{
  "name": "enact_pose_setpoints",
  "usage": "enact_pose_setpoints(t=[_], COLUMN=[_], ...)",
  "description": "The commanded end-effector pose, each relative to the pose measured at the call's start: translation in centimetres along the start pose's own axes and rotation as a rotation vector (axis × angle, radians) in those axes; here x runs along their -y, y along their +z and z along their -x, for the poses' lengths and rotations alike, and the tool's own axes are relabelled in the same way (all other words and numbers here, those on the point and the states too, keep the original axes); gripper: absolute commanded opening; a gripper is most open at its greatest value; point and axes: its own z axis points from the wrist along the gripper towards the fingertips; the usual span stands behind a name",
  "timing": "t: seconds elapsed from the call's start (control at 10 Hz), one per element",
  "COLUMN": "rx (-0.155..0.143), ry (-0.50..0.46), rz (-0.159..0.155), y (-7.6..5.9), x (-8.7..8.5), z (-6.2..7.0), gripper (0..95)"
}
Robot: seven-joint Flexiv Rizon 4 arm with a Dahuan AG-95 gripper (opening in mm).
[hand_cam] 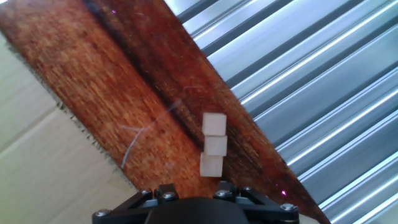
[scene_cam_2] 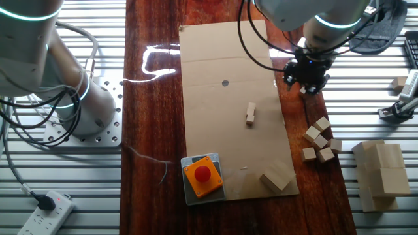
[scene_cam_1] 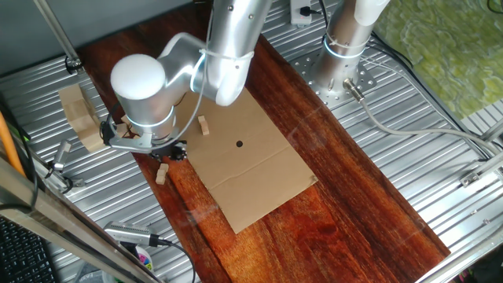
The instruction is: Stack the blocks into a pyramid shape
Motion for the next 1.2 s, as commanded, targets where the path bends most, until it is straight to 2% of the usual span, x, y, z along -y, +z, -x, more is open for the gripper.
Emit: enact_pose_setpoints(t=[0.1, 0.5, 1.2], rx=[-0.002, -0.005, 0.018], ry=[0.000, 0.005, -0.001], rz=[-0.004, -0.033, -0.044], y=[0.14, 0.60, 0.66], x=[0.47, 0.83, 0.85], z=[0.15, 0.42, 0.41], gripper=[38.0, 38.0, 38.0])
